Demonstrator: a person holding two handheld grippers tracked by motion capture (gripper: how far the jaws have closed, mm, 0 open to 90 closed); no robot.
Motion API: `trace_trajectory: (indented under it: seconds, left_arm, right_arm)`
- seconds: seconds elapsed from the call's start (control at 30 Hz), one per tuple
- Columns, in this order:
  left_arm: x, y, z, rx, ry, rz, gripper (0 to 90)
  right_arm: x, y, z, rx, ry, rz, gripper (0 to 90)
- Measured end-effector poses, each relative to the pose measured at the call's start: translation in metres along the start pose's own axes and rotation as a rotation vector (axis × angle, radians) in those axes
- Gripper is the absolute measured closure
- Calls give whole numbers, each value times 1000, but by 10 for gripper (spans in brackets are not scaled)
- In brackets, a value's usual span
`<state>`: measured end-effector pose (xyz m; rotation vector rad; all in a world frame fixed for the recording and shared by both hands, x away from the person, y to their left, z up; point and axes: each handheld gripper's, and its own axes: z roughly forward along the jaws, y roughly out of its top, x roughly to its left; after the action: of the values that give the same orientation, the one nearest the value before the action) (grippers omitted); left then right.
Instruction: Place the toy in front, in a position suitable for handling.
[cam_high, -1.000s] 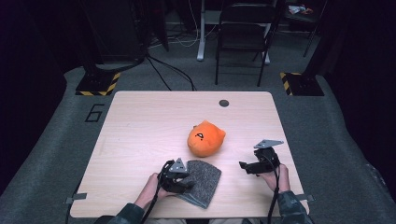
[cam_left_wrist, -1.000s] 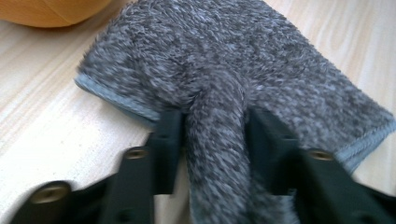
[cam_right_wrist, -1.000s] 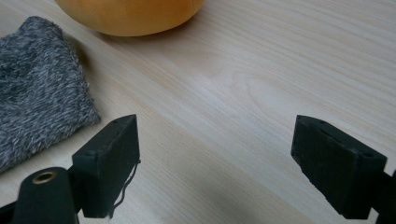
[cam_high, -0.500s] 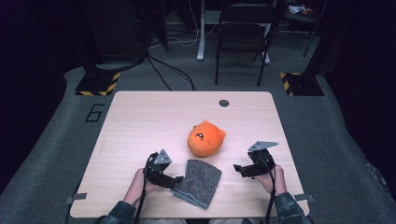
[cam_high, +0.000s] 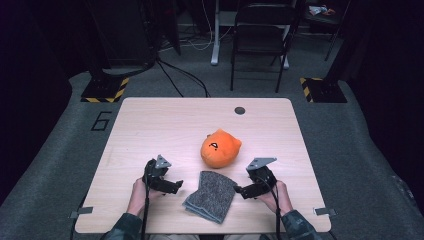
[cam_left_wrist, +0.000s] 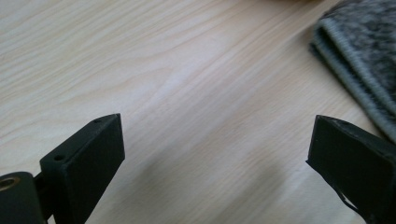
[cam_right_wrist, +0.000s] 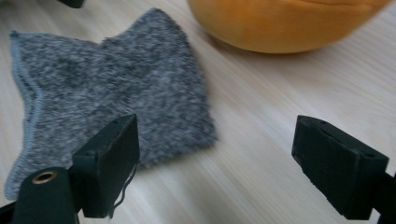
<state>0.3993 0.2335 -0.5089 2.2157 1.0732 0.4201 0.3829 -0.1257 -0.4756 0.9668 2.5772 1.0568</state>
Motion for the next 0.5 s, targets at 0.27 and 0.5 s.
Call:
trace_trajectory:
  seconds: [0.27,0.5]
  left_arm:
    - [5,-2,1,25,39,-18,36]
    - [6,-2,4,28,34,-26,31]
  right_arm:
    - [31,10,25,41,65,-86,143]
    - [45,8,44,81,85,-121,142]
